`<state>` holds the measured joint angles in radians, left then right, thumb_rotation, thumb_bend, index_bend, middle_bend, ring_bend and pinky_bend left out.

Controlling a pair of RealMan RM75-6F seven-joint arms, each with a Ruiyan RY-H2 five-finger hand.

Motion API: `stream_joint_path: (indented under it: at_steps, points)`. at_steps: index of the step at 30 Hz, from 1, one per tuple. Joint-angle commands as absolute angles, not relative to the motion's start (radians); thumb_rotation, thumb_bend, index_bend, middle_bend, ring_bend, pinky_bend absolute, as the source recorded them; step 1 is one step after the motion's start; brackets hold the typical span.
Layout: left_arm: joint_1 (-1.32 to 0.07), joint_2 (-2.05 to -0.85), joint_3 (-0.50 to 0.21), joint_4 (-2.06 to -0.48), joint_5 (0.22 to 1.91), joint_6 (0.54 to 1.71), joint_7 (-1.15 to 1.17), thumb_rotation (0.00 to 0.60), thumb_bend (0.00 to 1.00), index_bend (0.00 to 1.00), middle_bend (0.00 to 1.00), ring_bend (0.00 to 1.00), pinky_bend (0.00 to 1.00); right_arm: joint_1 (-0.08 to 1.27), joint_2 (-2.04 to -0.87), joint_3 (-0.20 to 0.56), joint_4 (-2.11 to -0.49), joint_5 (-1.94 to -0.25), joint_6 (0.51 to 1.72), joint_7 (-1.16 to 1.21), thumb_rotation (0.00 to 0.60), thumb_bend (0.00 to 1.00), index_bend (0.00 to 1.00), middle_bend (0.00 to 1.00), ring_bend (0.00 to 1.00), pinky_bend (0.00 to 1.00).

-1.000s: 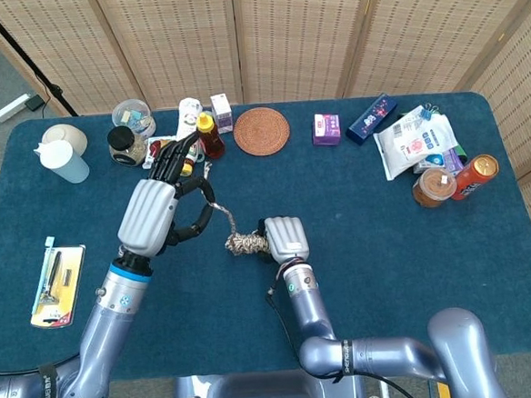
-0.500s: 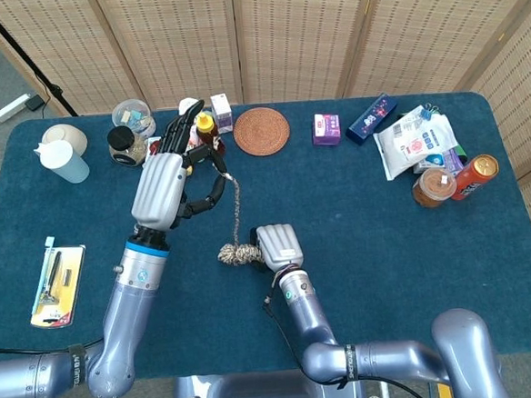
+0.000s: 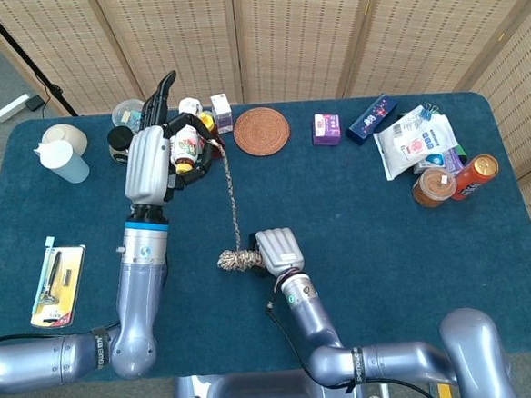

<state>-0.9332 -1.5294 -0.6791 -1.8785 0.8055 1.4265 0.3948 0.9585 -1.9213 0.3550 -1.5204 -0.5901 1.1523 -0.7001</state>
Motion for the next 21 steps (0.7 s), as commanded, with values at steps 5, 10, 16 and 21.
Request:
stream_joint_path:
  at_steps: [5, 10, 16, 21]
  points:
    - [-0.934, -1.539, -0.643, -1.752, 0.829, 1.405, 0.348, 0.600, 0.43, 0.66, 0.00, 0.00, 0.00, 0.924, -1.841, 0.323, -1.632, -0.638, 1.131, -0.675, 0.600, 0.84, 0.76, 0.56, 0.44, 0.63]
    - [-0.925, -1.539, -0.626, -1.681, 0.834, 1.381, 0.314, 0.600, 0.43, 0.66, 0.00, 0.00, 0.00, 0.898, -1.777, 0.299, -1.732, -0.674, 1.113, -0.645, 0.600, 0.84, 0.76, 0.56, 0.44, 0.63]
    - [-0.911, -1.557, -0.584, -1.572, 0.829, 1.349, 0.285, 0.600, 0.43, 0.66, 0.00, 0.00, 0.00, 0.873, -1.677, 0.342, -1.907, -0.640, 1.028, -0.533, 0.600, 0.84, 0.76, 0.56, 0.44, 0.63]
    - [-0.906, -1.600, -0.534, -1.472, 0.855, 1.327, 0.253, 0.600, 0.43, 0.66, 0.00, 0.00, 0.00, 0.891, -1.600, 0.399, -2.004, -0.531, 0.978, -0.469, 0.600, 0.84, 0.76, 0.57, 0.44, 0.63]
